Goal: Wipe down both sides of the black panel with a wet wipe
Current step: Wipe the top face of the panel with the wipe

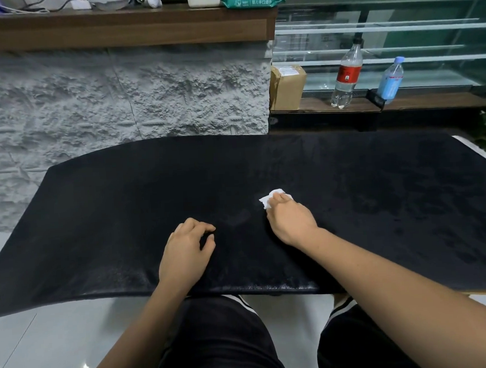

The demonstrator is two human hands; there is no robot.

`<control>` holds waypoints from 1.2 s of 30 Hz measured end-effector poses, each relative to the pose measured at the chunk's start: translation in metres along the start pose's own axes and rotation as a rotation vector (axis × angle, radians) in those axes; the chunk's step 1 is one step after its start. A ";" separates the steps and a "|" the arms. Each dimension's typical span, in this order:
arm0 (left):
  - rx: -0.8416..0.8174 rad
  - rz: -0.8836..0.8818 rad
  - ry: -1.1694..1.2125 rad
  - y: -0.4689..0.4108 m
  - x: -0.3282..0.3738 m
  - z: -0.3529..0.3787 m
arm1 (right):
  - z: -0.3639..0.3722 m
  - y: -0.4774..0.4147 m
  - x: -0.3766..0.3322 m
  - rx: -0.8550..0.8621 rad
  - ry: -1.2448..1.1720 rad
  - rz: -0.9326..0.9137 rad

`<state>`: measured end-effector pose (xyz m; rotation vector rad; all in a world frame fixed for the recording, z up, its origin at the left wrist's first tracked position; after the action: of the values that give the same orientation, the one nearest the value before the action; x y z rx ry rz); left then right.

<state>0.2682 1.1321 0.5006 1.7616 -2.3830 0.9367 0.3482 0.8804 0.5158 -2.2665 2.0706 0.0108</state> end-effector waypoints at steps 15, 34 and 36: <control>0.037 -0.020 0.076 0.002 -0.001 -0.003 | 0.002 0.040 -0.099 0.020 -0.207 -0.457; -0.046 0.042 0.098 -0.022 0.006 -0.006 | -0.019 -0.015 0.003 -0.064 -0.194 -0.424; -0.048 0.047 0.102 -0.030 0.007 -0.004 | -0.021 -0.024 0.018 -0.076 -0.173 -0.378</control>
<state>0.2910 1.1231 0.5201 1.6074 -2.3719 0.9417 0.3724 0.8636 0.5374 -2.5602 1.5608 0.2579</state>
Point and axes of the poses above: each hand's wrist, its own y-axis away from the middle knuckle, its own z-axis out of the palm, x = y × z, the point moved 5 cm from there along -y, towards the middle knuckle, and after that the axes turned 12 degrees about z, right-handed, at the moved point
